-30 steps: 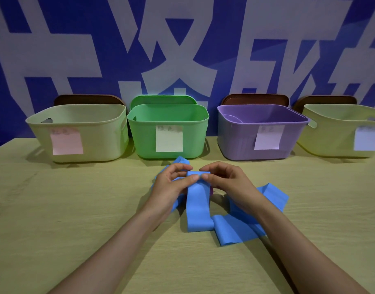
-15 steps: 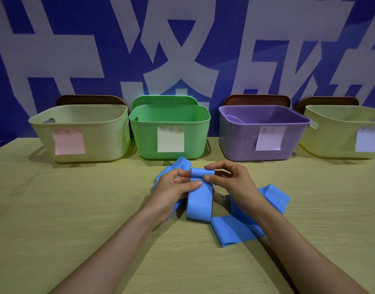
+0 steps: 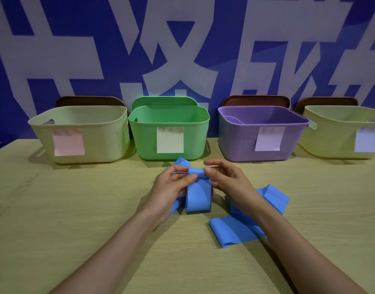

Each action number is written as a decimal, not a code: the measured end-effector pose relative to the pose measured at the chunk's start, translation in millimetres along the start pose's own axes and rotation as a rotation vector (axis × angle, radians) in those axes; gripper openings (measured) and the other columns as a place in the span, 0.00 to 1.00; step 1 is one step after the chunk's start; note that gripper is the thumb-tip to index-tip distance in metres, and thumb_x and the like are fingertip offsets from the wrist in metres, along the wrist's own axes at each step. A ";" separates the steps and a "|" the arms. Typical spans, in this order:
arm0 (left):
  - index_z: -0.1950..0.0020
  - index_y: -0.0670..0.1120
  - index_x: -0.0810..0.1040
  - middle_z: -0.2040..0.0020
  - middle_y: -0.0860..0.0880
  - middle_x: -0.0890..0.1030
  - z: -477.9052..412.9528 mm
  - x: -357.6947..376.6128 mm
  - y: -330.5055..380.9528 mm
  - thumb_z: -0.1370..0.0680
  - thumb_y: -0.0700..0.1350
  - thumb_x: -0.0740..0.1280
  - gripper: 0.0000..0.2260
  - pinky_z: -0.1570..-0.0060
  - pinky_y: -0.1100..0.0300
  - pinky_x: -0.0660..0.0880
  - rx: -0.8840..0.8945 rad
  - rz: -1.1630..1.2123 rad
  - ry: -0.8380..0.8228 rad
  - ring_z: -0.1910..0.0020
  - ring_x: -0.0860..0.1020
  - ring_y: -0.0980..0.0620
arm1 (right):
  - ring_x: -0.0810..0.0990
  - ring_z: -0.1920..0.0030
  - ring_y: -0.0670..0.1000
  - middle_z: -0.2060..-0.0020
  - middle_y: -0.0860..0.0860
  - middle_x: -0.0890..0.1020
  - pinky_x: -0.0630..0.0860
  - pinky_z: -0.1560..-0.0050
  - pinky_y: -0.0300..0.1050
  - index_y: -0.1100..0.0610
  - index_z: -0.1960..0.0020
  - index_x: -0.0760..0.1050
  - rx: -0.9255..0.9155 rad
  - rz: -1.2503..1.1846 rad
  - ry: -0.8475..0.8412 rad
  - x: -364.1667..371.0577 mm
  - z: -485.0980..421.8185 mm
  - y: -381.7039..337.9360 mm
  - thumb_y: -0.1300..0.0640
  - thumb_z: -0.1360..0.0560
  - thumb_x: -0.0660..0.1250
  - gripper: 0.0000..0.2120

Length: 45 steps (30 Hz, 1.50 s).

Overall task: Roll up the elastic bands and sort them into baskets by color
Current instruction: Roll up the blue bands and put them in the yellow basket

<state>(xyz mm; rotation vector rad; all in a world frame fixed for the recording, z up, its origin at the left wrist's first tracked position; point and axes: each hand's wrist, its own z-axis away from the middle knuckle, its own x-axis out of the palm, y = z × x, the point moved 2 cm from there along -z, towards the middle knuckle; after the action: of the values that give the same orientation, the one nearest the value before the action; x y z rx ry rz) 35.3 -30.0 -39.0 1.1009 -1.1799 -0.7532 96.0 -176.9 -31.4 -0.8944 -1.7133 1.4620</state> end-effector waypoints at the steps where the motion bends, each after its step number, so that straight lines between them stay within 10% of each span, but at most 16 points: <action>1: 0.47 0.39 0.75 0.51 0.40 0.82 -0.2 -0.1 0.1 0.26 0.35 0.69 0.09 0.55 0.57 0.79 0.007 -0.005 0.002 0.54 0.82 0.47 | 0.80 0.60 0.47 0.57 0.53 0.81 0.77 0.60 0.40 0.60 0.46 0.77 0.016 -0.005 0.002 0.5 -0.2 0.4 0.54 0.28 0.69 0.14; 12: 0.42 0.41 0.75 0.46 0.38 0.80 1.9 2.3 -1.9 0.26 0.33 0.68 0.13 0.44 0.46 0.74 -0.035 -0.019 -0.038 0.49 0.79 0.42 | 0.81 0.56 0.49 0.60 0.50 0.80 0.77 0.54 0.43 0.60 0.52 0.79 -0.059 0.024 0.054 -2.5 -3.0 1.0 0.62 0.27 0.70 0.04; 24: 0.44 0.38 0.77 0.55 0.44 0.83 1.1 2.3 -0.8 0.28 0.35 0.69 0.12 0.53 0.58 0.78 -0.066 -0.019 -0.073 0.56 0.82 0.50 | 0.80 0.55 0.42 0.61 0.47 0.82 0.77 0.53 0.38 0.60 0.58 0.77 -0.150 0.089 0.007 -2.1 -0.2 -1.7 0.73 0.33 0.71 0.11; 37: 0.46 0.41 0.76 0.50 0.42 0.81 -1.0 1.5 -1.1 0.25 0.36 0.67 0.08 0.53 0.60 0.77 -0.021 -0.002 -0.013 0.53 0.80 0.49 | 0.79 0.55 0.43 0.57 0.48 0.81 0.76 0.55 0.35 0.60 0.46 0.78 -0.102 0.021 0.033 -3.2 -2.1 0.5 0.62 0.27 0.69 0.10; 45: 0.42 0.42 0.75 0.49 0.42 0.79 0.6 2.7 -2.4 0.25 0.33 0.67 0.13 0.53 0.60 0.78 -0.027 -0.013 -0.048 0.52 0.80 0.48 | 0.80 0.61 0.47 0.59 0.53 0.82 0.76 0.62 0.37 0.60 0.56 0.79 -0.016 0.018 0.068 -1.2 -2.6 1.9 0.59 0.26 0.69 0.05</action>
<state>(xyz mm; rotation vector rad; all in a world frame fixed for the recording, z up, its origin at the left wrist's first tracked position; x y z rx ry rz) 35.7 -33.4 -40.4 1.0743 -1.2008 -0.8065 99.0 -176.4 -33.1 -0.9589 -1.6735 1.4156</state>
